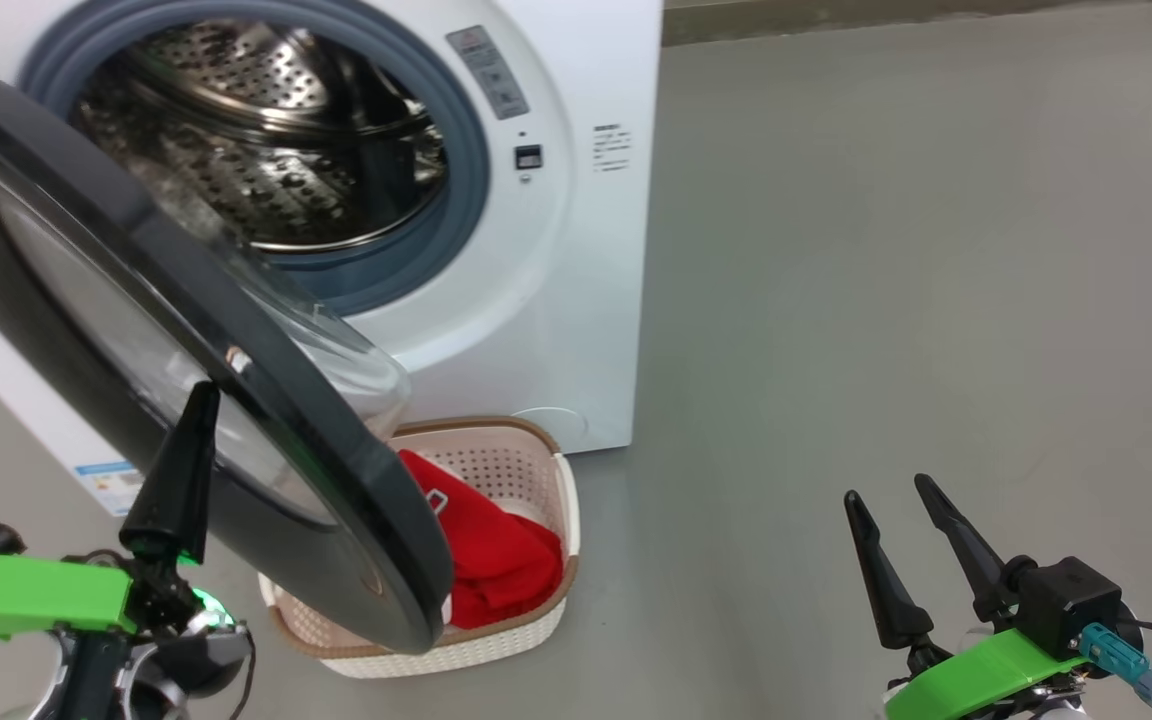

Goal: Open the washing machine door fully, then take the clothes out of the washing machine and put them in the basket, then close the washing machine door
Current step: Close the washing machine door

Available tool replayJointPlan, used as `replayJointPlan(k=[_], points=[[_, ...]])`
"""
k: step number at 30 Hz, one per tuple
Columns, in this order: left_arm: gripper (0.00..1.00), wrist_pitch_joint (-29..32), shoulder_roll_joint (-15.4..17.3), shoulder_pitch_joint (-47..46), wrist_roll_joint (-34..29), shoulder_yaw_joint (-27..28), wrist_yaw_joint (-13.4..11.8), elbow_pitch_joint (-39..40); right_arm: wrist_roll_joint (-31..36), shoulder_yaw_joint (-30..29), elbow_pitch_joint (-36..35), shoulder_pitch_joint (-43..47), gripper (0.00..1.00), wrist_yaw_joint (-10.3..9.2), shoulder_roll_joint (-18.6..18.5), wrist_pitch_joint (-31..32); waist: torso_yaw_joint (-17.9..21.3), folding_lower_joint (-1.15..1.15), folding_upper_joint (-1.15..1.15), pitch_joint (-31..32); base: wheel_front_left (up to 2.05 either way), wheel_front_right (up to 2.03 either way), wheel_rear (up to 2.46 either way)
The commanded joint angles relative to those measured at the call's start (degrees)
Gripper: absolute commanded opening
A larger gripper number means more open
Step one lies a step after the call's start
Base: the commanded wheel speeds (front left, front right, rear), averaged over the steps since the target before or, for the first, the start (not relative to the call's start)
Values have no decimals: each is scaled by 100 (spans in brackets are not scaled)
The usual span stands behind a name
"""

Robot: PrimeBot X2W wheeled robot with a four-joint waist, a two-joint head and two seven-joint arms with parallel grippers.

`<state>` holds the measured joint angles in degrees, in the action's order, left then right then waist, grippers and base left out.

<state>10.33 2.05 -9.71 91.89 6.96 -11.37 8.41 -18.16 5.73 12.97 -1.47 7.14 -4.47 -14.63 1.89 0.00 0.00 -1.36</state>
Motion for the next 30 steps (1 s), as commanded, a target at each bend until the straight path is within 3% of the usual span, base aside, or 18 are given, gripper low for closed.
replayJointPlan(k=[1,20,30], points=[[0,-107,83,-297,82,93,85,65,-20,128,-119,-204,100,35,-58,-37,171,0,0,7,0,0,0],[0,-934,83,-1385,111,-132,221,-794,-29,177,-184,-341,100,35,-139,-37,560,0,0,-392,0,0,0],[0,-1191,83,-2376,7,-238,450,-1492,-16,171,-257,-538,100,35,-183,-37,593,0,0,-824,0,0,0]])
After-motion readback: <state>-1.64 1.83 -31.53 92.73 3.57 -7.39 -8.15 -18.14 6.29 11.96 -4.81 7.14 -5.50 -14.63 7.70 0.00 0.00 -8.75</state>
